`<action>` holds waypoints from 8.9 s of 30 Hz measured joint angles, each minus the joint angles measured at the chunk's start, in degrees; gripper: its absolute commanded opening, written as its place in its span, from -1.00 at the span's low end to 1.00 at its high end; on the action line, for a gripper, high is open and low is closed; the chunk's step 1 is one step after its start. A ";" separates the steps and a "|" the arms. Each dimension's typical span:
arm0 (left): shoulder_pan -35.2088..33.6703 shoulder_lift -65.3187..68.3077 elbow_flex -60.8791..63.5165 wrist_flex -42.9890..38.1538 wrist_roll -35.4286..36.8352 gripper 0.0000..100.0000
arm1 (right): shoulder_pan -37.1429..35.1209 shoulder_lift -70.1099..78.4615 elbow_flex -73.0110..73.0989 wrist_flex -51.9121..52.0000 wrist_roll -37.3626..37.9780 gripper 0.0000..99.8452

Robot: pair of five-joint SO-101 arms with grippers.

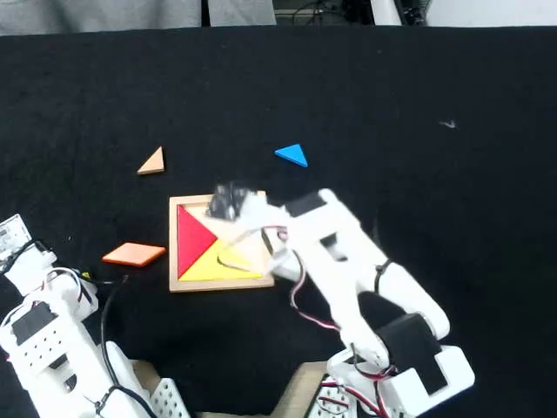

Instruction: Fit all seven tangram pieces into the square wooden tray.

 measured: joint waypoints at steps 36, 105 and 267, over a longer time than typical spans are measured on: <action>0.00 0.00 0.00 0.00 0.00 -0.62 | -11.34 37.71 -52.57 11.08 -30.86 -0.85; -1.85 0.00 0.00 0.00 0.00 -0.62 | 19.87 -12.66 -2.73 -3.69 -29.71 -0.98; 20.92 51.43 -43.52 20.92 2.64 -0.92 | 24.26 -7.74 17.58 -32.00 -29.71 -0.98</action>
